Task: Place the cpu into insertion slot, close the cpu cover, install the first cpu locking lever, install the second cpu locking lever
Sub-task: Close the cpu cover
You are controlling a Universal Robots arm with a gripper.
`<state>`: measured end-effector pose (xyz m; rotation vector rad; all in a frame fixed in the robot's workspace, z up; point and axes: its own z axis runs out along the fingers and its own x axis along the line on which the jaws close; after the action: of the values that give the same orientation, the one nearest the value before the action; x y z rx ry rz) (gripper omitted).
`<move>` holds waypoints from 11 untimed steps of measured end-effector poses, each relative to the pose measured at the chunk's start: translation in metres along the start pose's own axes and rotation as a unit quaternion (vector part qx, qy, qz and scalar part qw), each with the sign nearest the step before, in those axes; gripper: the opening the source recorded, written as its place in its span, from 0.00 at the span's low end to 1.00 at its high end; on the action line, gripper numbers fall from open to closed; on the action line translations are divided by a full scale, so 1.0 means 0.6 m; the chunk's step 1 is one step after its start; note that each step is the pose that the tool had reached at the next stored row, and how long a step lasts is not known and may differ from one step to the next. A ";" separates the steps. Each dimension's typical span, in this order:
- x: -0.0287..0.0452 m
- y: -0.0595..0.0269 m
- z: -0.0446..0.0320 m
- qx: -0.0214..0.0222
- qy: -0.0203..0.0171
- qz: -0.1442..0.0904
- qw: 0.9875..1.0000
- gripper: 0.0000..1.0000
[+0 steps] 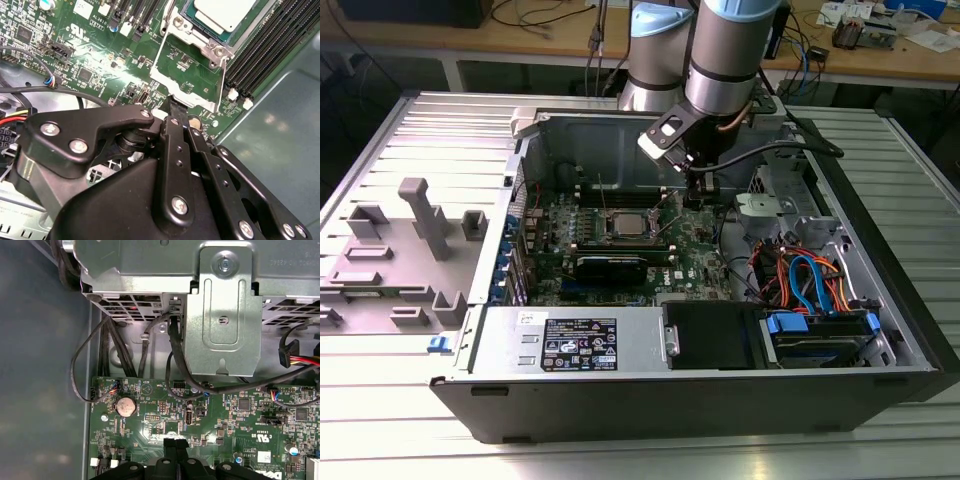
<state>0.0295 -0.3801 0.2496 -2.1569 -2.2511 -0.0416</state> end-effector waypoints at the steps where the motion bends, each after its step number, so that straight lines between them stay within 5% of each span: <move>1: 0.000 -0.001 0.000 0.000 0.000 0.000 1.000 0.11; 11: 0.000 -0.004 0.000 0.000 0.000 0.000 1.000 0.11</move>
<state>0.0271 -0.3802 0.2496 -2.1568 -2.2511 -0.0415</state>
